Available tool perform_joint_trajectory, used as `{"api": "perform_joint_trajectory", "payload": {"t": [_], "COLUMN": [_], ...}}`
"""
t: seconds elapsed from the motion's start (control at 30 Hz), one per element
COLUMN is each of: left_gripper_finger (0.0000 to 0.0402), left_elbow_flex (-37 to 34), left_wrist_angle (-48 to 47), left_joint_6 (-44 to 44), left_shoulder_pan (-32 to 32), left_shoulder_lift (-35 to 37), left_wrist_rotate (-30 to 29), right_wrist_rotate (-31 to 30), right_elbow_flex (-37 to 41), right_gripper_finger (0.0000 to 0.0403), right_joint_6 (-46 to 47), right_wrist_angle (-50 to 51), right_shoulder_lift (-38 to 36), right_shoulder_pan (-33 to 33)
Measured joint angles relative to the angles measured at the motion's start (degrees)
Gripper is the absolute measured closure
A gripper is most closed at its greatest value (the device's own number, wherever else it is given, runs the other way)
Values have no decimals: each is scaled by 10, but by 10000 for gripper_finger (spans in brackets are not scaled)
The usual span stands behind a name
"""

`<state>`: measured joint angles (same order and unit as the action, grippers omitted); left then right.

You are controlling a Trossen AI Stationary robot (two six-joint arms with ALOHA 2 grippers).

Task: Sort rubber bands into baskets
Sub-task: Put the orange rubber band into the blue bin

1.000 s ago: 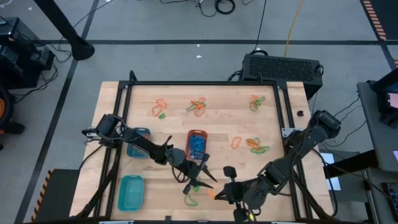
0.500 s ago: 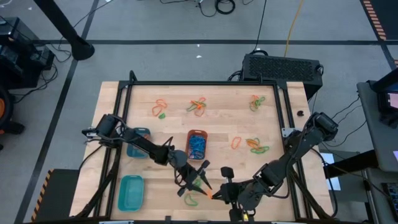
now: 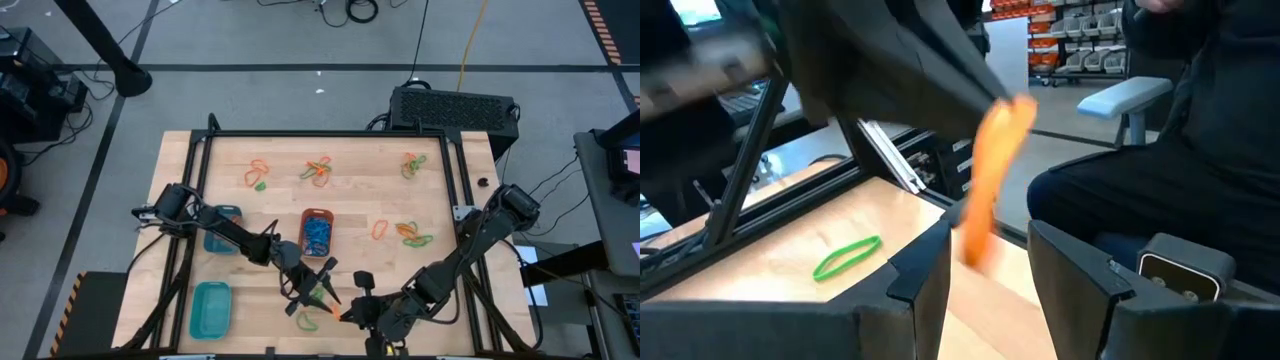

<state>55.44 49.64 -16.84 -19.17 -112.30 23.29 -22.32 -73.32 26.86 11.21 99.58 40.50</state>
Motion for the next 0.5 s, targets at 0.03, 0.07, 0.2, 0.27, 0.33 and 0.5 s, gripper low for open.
{"api": "perform_joint_trajectory", "payload": {"t": [0.03, 0.07, 0.2, 0.27, 0.33, 0.5], "left_gripper_finger": [258, 258, 258, 258, 258, 278], "left_elbow_flex": [0, 0, 0, 0, 0, 0], "left_wrist_angle": [2, 3, 4, 4, 4, 4], "left_joint_6": [0, 0, 0, 0, 1, 2], "left_shoulder_pan": [0, 0, 0, 0, 0, 0], "left_shoulder_lift": [0, 0, 0, 0, 0, 0], "left_wrist_rotate": [0, 1, 12, 13, 14, 14], "right_wrist_rotate": [0, 0, -1, -1, -1, -1], "right_elbow_flex": [0, 0, 0, 0, 0, 0], "right_gripper_finger": [402, 402, 402, 402, 402, 402], "right_joint_6": [3, 9, 16, 16, 16, 16], "right_wrist_angle": [0, 1, 1, 1, 2, 3], "right_shoulder_lift": [5, 9, 14, 14, 14, 14], "right_shoulder_pan": [0, 0, 0, 0, 0, 0]}}
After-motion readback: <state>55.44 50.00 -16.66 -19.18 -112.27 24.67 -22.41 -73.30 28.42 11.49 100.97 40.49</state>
